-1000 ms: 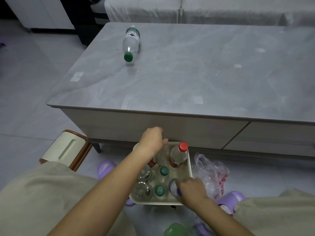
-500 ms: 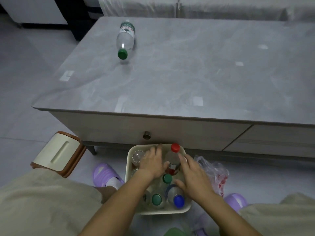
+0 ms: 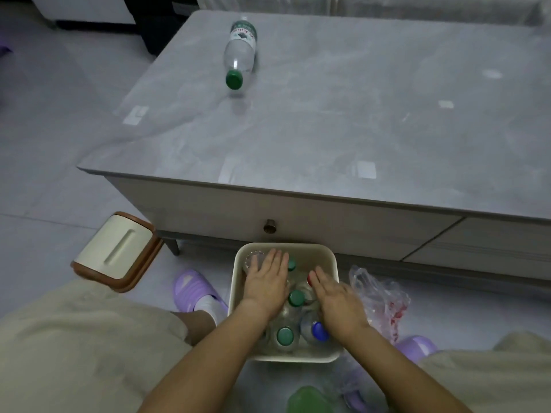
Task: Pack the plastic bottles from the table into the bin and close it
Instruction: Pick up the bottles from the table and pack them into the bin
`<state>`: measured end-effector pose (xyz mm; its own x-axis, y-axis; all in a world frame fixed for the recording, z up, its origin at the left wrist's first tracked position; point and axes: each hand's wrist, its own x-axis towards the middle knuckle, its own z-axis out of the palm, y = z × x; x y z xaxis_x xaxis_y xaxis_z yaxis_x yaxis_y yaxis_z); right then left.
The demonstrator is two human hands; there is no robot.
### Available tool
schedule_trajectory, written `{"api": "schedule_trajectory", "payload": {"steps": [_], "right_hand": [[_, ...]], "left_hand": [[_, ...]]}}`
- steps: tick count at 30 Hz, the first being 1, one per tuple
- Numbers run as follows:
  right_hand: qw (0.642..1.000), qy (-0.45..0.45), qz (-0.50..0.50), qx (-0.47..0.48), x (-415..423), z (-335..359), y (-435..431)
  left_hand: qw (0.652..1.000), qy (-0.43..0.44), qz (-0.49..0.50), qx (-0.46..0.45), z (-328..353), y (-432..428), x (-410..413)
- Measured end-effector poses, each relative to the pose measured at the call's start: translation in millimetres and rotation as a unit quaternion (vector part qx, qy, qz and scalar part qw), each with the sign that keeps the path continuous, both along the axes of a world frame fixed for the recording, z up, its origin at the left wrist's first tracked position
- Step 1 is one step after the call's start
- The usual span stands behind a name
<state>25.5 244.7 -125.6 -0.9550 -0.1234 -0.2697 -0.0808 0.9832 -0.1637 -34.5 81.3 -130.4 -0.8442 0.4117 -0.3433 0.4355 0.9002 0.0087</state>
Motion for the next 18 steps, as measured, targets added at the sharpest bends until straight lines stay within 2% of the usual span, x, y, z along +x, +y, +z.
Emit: {"api": "schedule_trajectory", "payload": {"steps": [3, 5, 7, 11, 13, 15, 18], "right_hand": [[0.999, -0.040, 0.002, -0.004, -2, 2, 5], [0.997, -0.075, -0.006, -0.010, -11, 8, 11], [0.997, -0.070, -0.006, -0.044, -9, 12, 17], [0.981, 0.036, -0.087, -0.172, 16, 19, 28], [0.966, 0.080, -0.123, -0.211, 18, 25, 32], [0.950, 0.111, -0.158, -0.246, 11, 38, 35], [0.928, 0.137, -0.188, -0.293, -10, 75, 36]], "left_hand": [[0.999, -0.037, 0.003, -0.016, 4, 17, -17], [0.997, -0.075, 0.015, 0.016, 3, 16, -24], [0.989, -0.126, 0.029, 0.069, 6, -1, -23], [0.963, -0.128, 0.117, 0.205, 32, -50, -19], [0.956, -0.173, 0.151, 0.181, 56, -74, -23], [0.956, -0.219, 0.144, 0.132, 87, -91, -27], [0.963, -0.189, 0.116, 0.156, 139, -99, -27]]}}
